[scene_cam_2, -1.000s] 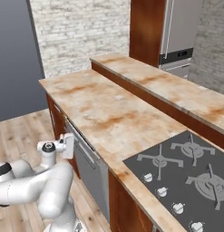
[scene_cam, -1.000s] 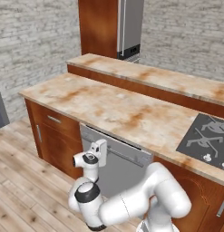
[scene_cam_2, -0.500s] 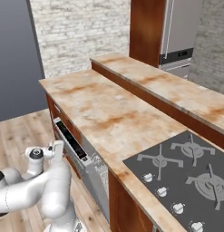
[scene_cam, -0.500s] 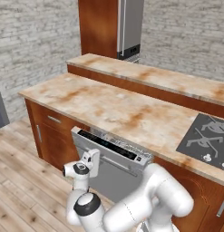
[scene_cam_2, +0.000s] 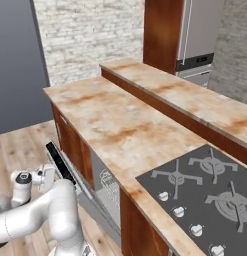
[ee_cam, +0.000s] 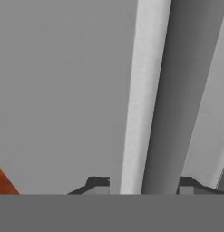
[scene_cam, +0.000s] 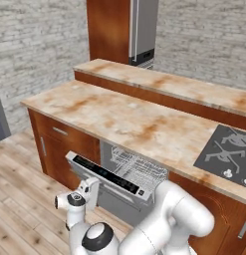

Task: Open the dishwasher door and pull out the top rack.

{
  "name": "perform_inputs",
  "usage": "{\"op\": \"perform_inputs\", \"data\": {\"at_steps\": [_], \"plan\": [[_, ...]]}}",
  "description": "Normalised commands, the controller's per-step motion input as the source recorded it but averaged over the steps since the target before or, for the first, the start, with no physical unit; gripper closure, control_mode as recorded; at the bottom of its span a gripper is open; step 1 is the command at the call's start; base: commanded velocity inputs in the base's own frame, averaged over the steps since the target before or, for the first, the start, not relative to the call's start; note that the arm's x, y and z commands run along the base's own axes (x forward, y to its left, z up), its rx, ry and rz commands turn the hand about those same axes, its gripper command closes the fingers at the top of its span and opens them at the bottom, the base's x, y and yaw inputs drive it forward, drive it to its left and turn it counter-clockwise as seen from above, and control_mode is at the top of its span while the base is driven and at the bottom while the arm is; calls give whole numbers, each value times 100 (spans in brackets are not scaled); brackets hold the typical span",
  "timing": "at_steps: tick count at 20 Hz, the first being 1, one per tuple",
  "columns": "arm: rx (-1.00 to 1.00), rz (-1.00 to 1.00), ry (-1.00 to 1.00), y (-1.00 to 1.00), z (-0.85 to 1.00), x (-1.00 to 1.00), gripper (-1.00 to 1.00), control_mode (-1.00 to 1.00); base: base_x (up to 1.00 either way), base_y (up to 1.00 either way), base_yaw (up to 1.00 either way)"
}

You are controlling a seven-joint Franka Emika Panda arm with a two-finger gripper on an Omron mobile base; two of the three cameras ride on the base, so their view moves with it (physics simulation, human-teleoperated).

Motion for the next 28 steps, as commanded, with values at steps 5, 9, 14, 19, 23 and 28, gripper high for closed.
{"op": "perform_inputs", "data": {"at_steps": [5, 9, 14, 19, 23, 28], "plan": [[0, -6, 0, 46, -83, -47, 100, -100, 0, 0, 0], [0, -6, 0, 31, -89, -44, 100, -100, 0, 0, 0], [0, -6, 0, 29, -93, -39, 100, -100, 0, 0, 0], [0, -6, 0, 32, -88, -37, 100, -100, 0, 0, 0], [0, -5, 0, 30, -73, -36, 100, -100, 0, 0, 0], [0, -6, 0, 48, -23, -42, -100, -100, 0, 0, 0]]}}
